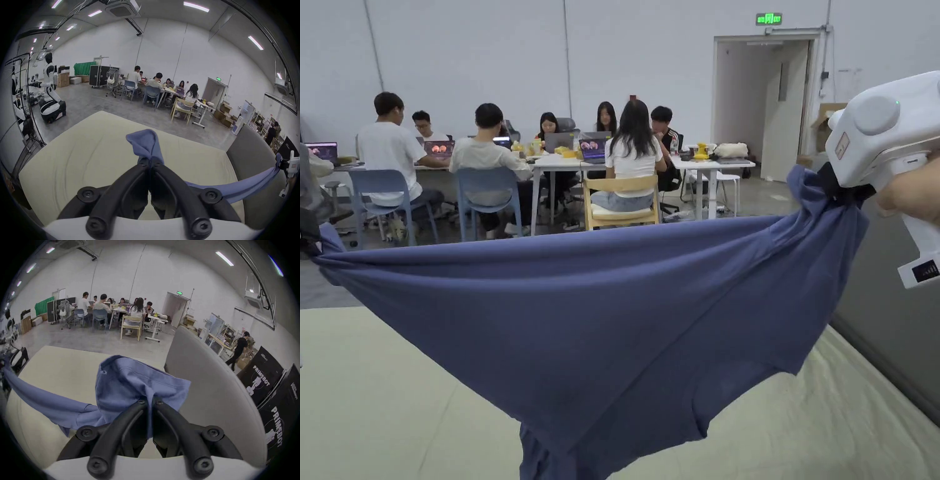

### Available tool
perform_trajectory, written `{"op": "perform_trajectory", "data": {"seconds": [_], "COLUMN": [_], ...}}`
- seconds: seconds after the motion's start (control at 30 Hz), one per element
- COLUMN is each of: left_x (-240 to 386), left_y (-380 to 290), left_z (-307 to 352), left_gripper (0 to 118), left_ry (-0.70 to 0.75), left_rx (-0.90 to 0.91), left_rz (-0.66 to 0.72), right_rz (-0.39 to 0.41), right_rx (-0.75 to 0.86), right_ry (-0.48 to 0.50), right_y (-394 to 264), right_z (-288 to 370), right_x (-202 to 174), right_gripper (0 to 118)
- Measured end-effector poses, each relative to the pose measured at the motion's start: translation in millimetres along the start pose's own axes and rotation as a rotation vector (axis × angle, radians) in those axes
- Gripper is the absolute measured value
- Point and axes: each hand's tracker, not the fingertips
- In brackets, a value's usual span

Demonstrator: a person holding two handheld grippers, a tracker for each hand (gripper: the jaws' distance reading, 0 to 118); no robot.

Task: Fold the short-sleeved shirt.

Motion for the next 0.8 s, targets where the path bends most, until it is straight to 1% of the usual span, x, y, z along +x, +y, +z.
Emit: {"op": "perform_trajectory", "data": {"seconds": [0.07, 0.1, 0.13, 0.2, 0.3, 0.37, 0.43, 0.47, 0.53, 0.57, 0.6, 0.67, 0.73, 0.77, 0.8], "left_x": [0.8, 2.9, 1.8, -5.3, -20.8, -40.3, -55.6, -64.9, -85.8, -96.4, -106.8, -124.5, -141.8, -145.5, -152.4], "left_y": [-15.0, -27.5, -40.0, -70.5, -123.0, -157.0, -197.6, -218.4, -252.4, -270.2, -287.5, -312.8, -334.3, -342.7, -351.1], "left_z": [-8.0, -6.6, -8.8, -15.5, -16.1, -22.5, -16.3, -10.9, 0.1, 7.8, 15.3, 31.3, 48.1, 62.1, 70.8], "left_gripper": [0, 0, 0, 0, 0, 0, 0, 0, 0, 0, 0, 0, 0, 0, 0], "left_ry": [0.006, 0.007, 0.005, -0.011, -0.023, -0.039, -0.019, -0.025, -0.037, -0.045, -0.048, -0.027, -0.021, -0.017, -0.012], "left_rx": [-0.023, -0.043, -0.070, -0.126, -0.208, -0.283, -0.340, -0.375, -0.436, -0.468, -0.492, -0.531, -0.553, -0.564, -0.585], "left_rz": [-0.017, -0.022, -0.020, -0.015, -0.031, -0.089, -0.145, -0.155, -0.132, -0.116, -0.105, -0.127, -0.132, -0.129, -0.122], "right_rz": [-0.005, 0.009, 0.020, 0.053, 0.076, 0.085, 0.124, 0.117, 0.119, 0.082, 0.073, 0.076, 0.102, 0.101, 0.121], "right_rx": [-0.015, -0.012, -0.026, -0.050, -0.098, -0.119, -0.172, -0.190, -0.240, -0.260, -0.295, -0.342, -0.400, -0.409, -0.436], "right_ry": [0.037, 0.059, 0.054, 0.088, 0.131, 0.152, 0.176, 0.177, 0.219, 0.231, 0.258, 0.277, 0.293, 0.291, 0.297], "right_y": [-11.3, -20.9, -32.5, -61.8, -117.5, -163.3, -211.5, -238.0, -287.4, -312.6, -338.2, -381.3, -420.4, -440.7, -459.6], "right_z": [-7.2, -11.2, -16.1, -24.1, -28.9, -21.4, -14.4, -9.0, 3.4, 10.7, 20.6, 38.7, 57.1, 66.4, 75.4], "right_x": [-1.7, -3.4, -6.4, -11.7, -15.0, -17.6, -21.5, -25.1, -28.9, -30.4, -35.2, -41.7, -48.2, -51.1, -53.9], "right_gripper": [5, 5, 5, 5, 5, 5, 5, 5, 5, 5, 5, 5, 5, 5, 5]}}
